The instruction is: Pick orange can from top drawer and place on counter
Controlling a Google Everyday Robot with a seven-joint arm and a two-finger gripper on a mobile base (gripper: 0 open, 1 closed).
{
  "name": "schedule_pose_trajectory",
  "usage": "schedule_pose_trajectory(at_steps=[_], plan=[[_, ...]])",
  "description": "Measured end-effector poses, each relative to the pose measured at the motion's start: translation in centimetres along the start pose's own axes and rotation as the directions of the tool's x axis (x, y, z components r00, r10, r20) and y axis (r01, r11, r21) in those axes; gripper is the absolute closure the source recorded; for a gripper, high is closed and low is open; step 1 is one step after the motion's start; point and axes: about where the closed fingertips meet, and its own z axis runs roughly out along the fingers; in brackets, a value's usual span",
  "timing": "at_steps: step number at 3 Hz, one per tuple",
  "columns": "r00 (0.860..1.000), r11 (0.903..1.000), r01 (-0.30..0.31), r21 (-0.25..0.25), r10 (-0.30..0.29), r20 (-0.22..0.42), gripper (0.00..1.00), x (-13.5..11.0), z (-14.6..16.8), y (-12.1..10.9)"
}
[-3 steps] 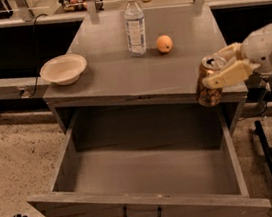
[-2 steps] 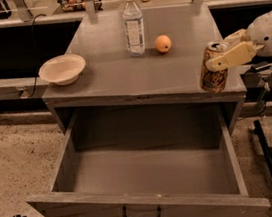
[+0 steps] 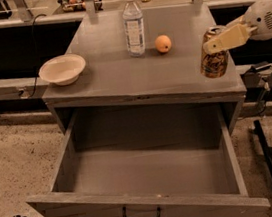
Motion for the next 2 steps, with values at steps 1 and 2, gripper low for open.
schedule_pose_trajectory(at_steps=[1, 2], plan=[[1.0, 0.9965, -0.008, 0.083, 0.008, -0.003, 1.0, -0.2, 2.4, -0.1], [1.0, 0.9878, -0.011, 0.155, 0.012, -0.004, 0.85, 0.5, 3.8, -0.7]])
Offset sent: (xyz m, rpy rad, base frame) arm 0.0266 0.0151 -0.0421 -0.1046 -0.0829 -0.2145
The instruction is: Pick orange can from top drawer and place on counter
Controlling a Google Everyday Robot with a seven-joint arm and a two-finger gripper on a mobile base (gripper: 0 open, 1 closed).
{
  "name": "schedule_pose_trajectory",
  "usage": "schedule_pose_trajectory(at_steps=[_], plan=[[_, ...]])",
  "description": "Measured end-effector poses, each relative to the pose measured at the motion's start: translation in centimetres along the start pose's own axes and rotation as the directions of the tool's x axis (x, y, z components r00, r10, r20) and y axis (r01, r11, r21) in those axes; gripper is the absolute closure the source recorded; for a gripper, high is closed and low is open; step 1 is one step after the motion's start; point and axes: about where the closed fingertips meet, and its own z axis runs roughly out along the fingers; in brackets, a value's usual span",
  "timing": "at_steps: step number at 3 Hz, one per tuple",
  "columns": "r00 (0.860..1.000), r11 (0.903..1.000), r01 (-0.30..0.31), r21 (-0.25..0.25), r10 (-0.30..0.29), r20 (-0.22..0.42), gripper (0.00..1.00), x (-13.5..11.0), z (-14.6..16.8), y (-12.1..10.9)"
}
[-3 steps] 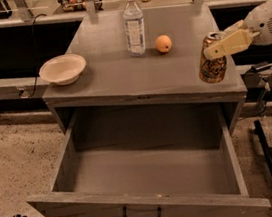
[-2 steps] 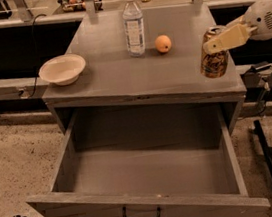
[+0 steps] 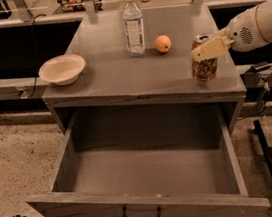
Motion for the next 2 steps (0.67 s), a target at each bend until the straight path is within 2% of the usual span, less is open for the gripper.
schedule_pose_trajectory(at_steps=[2], plan=[[1.0, 1.0, 0.001, -0.003, -0.001, 0.002, 0.38, -0.11, 0.51, 0.1]])
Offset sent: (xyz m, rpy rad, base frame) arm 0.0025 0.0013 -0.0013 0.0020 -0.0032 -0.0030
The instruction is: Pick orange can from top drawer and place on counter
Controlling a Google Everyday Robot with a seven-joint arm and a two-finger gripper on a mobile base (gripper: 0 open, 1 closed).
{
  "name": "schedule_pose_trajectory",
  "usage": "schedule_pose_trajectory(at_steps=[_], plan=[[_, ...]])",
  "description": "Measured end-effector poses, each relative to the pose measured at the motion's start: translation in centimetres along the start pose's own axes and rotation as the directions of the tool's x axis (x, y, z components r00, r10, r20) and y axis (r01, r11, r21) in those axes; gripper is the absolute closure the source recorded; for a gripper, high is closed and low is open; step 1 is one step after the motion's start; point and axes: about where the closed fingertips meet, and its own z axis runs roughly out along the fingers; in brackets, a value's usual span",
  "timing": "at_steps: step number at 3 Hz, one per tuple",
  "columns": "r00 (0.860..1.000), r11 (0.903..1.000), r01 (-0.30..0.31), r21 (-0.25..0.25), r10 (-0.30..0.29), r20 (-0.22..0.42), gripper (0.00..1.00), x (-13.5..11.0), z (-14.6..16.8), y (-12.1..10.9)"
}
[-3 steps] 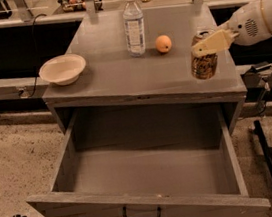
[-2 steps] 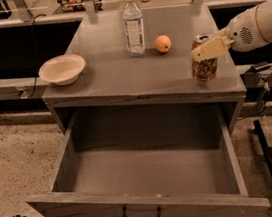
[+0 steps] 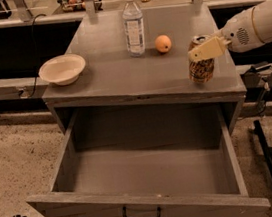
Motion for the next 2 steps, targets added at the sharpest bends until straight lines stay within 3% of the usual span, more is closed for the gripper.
schedule_pose_trajectory(at_steps=[1, 2], plan=[[1.0, 1.0, 0.001, -0.004, -0.001, -0.001, 0.15, -0.04, 0.19, 0.13], [1.0, 1.0, 0.002, -0.007, -0.002, -0.002, 0.0, -0.07, 0.36, 0.25]])
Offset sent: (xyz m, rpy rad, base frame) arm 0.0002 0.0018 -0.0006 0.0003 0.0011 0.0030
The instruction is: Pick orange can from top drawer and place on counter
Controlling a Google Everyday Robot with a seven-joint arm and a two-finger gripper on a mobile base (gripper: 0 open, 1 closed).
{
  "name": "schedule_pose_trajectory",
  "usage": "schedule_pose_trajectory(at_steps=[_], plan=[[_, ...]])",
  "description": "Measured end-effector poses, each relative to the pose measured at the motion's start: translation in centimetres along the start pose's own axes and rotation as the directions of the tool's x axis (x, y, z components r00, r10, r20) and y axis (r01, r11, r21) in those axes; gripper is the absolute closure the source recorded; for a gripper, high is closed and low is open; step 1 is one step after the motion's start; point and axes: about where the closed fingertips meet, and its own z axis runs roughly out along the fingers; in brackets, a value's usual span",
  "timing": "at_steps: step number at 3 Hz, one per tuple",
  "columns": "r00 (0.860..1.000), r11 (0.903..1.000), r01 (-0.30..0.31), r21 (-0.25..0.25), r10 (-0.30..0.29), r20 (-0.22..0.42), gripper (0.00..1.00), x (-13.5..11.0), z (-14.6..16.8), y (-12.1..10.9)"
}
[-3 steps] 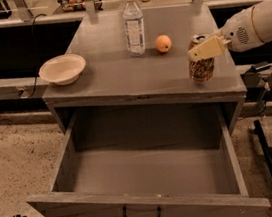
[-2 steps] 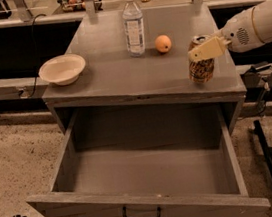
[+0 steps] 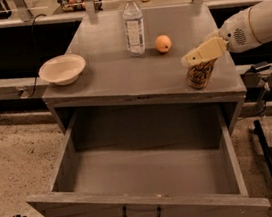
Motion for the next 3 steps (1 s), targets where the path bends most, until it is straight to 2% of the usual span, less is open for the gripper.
schedule_pose_trajectory(at_steps=[1, 2, 3], plan=[[1.0, 1.0, 0.0, 0.0, 0.0, 0.0, 0.0, 0.0, 0.0, 0.0], [0.999, 0.9993, 0.036, -0.01, -0.035, 0.025, 0.0, -0.8, -0.2, 0.2], [0.988, 0.9883, 0.137, -0.066, -0.132, 0.074, 0.0, -2.9, -1.4, 1.3]])
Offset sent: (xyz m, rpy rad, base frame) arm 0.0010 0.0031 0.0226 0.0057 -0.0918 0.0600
